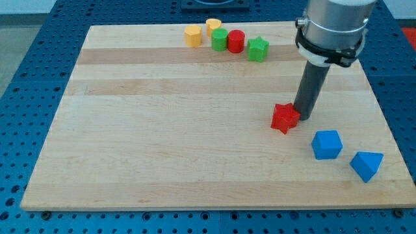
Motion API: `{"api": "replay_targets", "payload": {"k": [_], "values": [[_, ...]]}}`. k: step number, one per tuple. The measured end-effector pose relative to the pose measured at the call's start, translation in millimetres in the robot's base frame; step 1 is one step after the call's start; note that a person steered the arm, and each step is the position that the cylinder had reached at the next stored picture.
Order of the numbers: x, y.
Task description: Move the green star to the center
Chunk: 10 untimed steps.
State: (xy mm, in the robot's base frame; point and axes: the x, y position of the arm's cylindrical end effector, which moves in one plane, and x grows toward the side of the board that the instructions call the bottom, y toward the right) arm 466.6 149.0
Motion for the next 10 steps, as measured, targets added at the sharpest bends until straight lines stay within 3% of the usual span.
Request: {"api": "replay_targets", "payload": {"k": [3, 8, 10], "values": [[-9, 0], [-191, 1], [-204, -34]]}}
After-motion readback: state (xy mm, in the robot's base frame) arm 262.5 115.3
